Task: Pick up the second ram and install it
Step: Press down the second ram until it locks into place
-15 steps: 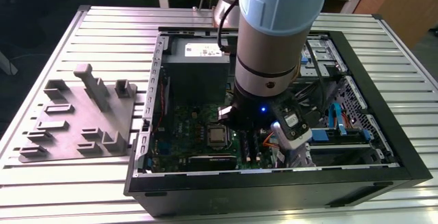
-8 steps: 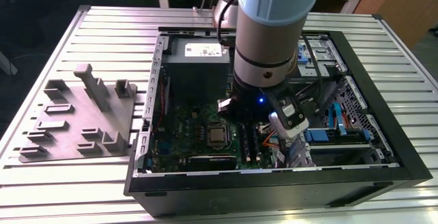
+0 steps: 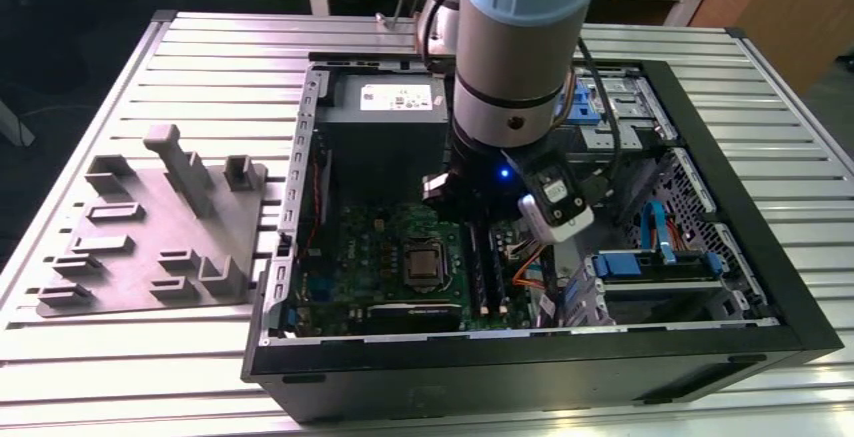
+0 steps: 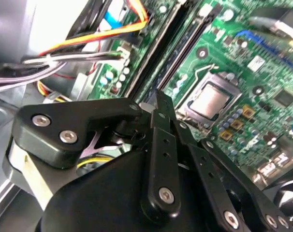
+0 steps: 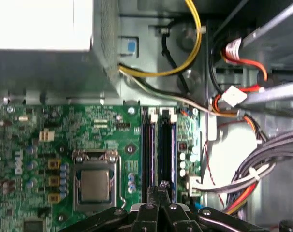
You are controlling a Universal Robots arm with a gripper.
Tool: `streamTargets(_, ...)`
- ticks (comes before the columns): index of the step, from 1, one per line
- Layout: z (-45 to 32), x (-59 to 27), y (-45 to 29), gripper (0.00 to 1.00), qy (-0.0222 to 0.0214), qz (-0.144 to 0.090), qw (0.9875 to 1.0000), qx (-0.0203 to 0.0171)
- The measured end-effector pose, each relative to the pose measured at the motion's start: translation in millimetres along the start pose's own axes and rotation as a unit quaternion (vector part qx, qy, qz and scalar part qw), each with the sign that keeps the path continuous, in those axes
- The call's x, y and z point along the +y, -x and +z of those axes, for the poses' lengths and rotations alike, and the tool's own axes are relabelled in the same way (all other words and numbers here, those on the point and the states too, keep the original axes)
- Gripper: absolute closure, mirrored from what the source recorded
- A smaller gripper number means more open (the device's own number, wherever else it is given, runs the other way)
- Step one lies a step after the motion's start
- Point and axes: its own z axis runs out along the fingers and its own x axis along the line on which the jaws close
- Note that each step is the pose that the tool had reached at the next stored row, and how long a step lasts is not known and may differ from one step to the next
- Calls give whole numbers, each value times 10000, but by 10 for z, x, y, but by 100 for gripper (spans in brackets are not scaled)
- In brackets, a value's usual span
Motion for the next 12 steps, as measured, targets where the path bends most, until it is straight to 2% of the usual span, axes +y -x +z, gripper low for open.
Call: streamTargets(12,-26,11,1,90,0,0,10000,0)
